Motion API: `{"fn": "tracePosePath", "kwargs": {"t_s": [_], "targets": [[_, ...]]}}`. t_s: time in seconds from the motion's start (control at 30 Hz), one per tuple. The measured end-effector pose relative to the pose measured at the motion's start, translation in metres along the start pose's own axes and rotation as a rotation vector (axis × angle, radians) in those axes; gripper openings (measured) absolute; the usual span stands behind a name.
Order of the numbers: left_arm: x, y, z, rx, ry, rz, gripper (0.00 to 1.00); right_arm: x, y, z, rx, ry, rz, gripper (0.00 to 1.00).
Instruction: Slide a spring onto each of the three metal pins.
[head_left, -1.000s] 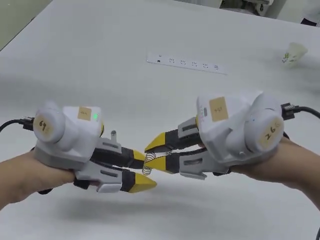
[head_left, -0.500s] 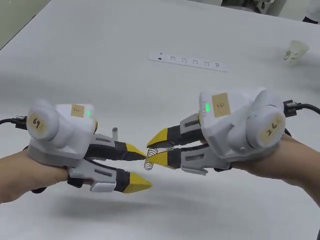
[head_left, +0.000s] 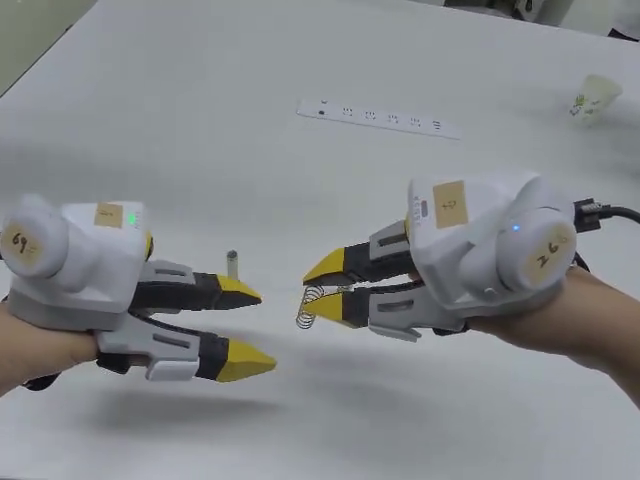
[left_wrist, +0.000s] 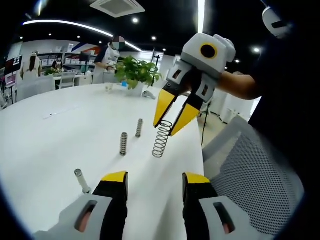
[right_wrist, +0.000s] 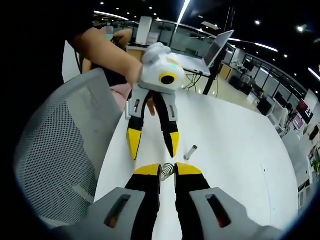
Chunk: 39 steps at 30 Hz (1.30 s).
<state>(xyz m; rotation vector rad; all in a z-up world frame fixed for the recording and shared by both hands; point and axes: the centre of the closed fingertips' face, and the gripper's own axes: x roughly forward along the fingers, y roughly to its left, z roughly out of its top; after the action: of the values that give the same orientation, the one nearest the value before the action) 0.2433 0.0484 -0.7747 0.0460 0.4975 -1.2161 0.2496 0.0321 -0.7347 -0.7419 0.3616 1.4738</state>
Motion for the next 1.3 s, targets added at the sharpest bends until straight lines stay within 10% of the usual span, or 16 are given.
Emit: {"fn": "tracePosePath", "kwargs": {"t_s": [1.3], "targets": [[-0.055, 0.04, -0.026, -0.141, -0.053, 0.239, 0.89, 0.007, 0.0, -0.013, -0.152, 0.086, -0.025, 0.08]]}}
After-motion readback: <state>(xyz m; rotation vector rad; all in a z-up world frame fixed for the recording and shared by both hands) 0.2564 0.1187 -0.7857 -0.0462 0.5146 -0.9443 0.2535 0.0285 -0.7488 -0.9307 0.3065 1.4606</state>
